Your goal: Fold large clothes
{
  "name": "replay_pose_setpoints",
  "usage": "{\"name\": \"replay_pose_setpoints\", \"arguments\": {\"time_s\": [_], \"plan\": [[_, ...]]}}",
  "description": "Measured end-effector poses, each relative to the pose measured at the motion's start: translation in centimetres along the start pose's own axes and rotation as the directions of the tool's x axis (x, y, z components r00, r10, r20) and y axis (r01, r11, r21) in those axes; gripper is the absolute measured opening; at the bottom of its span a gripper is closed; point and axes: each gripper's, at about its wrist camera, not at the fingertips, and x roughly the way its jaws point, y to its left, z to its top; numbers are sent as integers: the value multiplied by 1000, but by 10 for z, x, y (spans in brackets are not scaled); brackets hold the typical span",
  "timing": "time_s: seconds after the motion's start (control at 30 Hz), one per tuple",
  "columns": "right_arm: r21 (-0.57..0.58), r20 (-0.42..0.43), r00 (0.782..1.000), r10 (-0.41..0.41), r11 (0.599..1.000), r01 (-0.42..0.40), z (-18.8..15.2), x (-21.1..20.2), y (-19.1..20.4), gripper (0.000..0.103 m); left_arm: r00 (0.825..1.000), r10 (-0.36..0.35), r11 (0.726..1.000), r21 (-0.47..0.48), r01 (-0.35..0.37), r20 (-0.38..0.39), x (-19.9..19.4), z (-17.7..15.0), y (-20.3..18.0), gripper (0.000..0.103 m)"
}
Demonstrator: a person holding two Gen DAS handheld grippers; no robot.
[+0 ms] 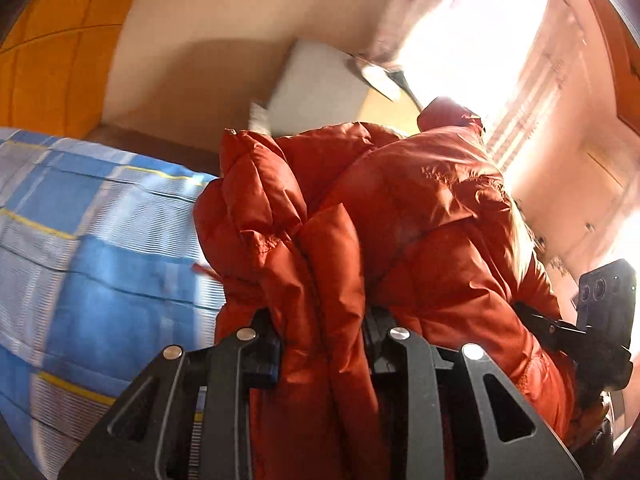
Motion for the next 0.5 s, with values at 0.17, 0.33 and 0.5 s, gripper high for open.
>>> {"name": "replay_pose_setpoints", "arguments": {"time_s": [0.17, 0.33, 0.5], "plan": [[45, 25, 997, -72, 996, 71, -12, -46, -47, 33, 997, -49, 998, 36, 51, -67, 39, -11, -53, 27], [87, 22, 989, -149, 985, 146, -24, -81, -95, 33, 987, -54, 994, 86, 68, -153, 83, -26, -100, 27], [130, -32, 976, -215, 967, 218, -39, -94, -137, 44, 978, 36, 986, 168, -1, -204, 110, -43, -131, 29]]}}
